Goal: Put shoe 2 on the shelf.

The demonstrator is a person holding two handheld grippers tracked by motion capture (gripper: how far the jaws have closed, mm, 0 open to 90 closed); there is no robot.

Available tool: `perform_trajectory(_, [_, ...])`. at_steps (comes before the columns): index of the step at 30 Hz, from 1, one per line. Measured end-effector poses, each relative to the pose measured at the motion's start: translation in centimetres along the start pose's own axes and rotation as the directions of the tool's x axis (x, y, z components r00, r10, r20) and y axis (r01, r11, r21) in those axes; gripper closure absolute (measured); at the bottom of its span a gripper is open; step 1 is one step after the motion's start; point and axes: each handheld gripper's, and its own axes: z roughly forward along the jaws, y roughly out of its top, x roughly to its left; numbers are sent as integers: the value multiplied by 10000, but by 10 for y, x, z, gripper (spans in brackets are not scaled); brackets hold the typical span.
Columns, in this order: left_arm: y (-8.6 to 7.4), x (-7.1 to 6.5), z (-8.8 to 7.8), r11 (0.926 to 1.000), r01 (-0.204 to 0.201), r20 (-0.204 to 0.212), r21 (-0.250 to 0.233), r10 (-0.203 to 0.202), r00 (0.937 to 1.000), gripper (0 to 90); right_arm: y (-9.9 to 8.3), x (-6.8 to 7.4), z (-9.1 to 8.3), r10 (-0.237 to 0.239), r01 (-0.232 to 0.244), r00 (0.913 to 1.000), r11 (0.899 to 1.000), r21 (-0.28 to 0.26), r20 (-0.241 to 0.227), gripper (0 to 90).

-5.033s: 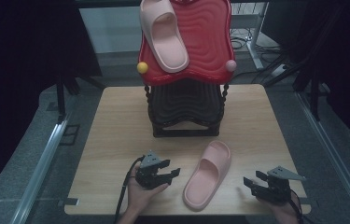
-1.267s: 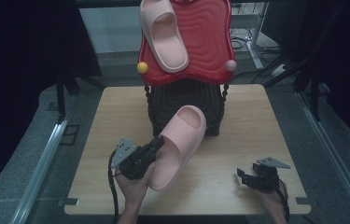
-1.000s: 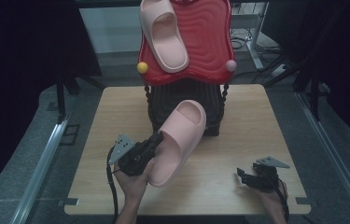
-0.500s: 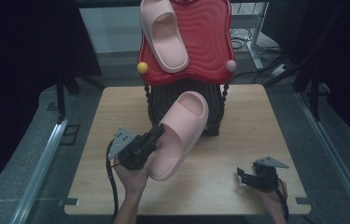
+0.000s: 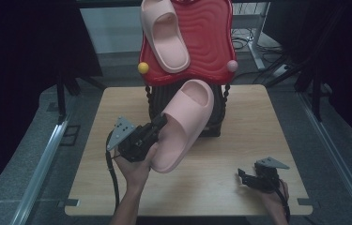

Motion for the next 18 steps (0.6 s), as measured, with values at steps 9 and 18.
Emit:
perform_trajectory(9, [16,-2,4,9999,-62,120,-151,64,9999,857,0,1,0,10,-10,10000,10000,20,23,241])
perform_trajectory(18, [31,-7,13,9992,-109,269,-382,120,9996,857,0,2,1,9,-9,10000,10000,-7,76,236])
